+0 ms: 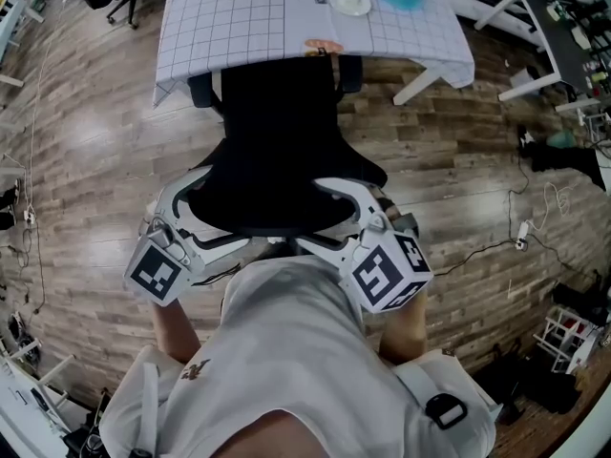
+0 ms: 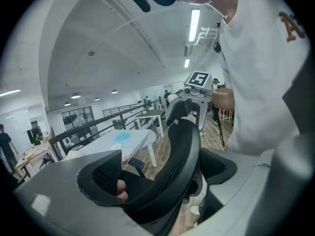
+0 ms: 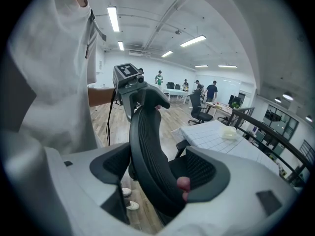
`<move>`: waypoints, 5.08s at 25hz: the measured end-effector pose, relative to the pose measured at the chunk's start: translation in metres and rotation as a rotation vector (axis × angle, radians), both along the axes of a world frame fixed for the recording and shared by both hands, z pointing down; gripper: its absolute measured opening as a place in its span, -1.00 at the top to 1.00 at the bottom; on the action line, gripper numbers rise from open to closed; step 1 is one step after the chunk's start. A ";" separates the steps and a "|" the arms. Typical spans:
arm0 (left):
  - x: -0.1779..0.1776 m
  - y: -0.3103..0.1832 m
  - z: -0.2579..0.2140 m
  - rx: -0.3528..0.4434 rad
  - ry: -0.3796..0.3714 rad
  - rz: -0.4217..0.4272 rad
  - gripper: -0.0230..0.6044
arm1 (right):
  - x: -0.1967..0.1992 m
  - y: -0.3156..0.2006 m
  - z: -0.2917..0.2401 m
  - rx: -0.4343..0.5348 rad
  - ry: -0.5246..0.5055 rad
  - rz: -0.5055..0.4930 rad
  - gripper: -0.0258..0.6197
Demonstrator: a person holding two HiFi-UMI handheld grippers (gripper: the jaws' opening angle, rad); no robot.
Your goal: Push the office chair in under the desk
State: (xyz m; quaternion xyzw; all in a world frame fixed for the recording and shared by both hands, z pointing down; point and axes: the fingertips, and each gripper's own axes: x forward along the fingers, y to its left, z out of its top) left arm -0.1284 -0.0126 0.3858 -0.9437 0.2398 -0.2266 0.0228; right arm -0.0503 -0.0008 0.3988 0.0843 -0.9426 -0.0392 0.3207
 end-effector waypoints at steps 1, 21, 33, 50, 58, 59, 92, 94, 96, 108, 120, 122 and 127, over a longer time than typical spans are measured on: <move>0.001 -0.002 0.000 -0.002 0.001 -0.001 -0.61 | 0.001 -0.002 0.000 0.000 0.000 -0.002 -0.19; -0.015 -0.058 0.003 -0.013 -0.016 0.007 -0.61 | -0.015 -0.055 0.001 0.013 0.008 0.022 -0.18; -0.015 -0.088 0.005 -0.021 -0.029 0.018 -0.60 | -0.014 -0.085 0.002 0.015 0.008 0.028 -0.18; 0.009 -0.113 0.002 -0.031 -0.020 0.009 -0.60 | 0.009 -0.113 -0.001 0.007 -0.002 -0.009 -0.18; 0.018 -0.124 0.003 -0.044 -0.023 -0.017 -0.60 | 0.019 -0.125 -0.001 0.018 -0.009 -0.028 -0.18; 0.019 -0.126 0.004 -0.045 -0.025 -0.019 -0.60 | 0.020 -0.128 -0.001 0.020 -0.011 -0.030 -0.18; 0.025 -0.202 0.004 -0.030 -0.028 0.003 -0.60 | 0.026 -0.201 0.001 0.028 0.000 0.009 -0.18; 0.024 -0.206 0.005 -0.030 -0.031 0.009 -0.60 | 0.025 -0.204 0.001 0.024 0.004 0.013 -0.18; 0.023 -0.209 0.006 -0.031 -0.036 0.015 -0.60 | 0.024 -0.207 0.002 0.021 0.007 0.015 -0.18; 0.027 -0.223 0.004 -0.040 -0.030 0.042 -0.59 | 0.027 -0.220 -0.001 0.003 -0.002 0.015 -0.18; 0.044 -0.237 0.006 -0.048 -0.040 0.026 -0.59 | 0.044 -0.237 0.000 0.007 -0.001 -0.004 -0.18; 0.046 -0.240 0.005 -0.048 -0.044 0.022 -0.59 | 0.047 -0.239 0.000 0.006 0.003 -0.010 -0.18; 0.053 -0.247 0.005 -0.050 -0.040 0.006 -0.59 | 0.054 -0.247 0.000 0.009 -0.001 -0.024 -0.18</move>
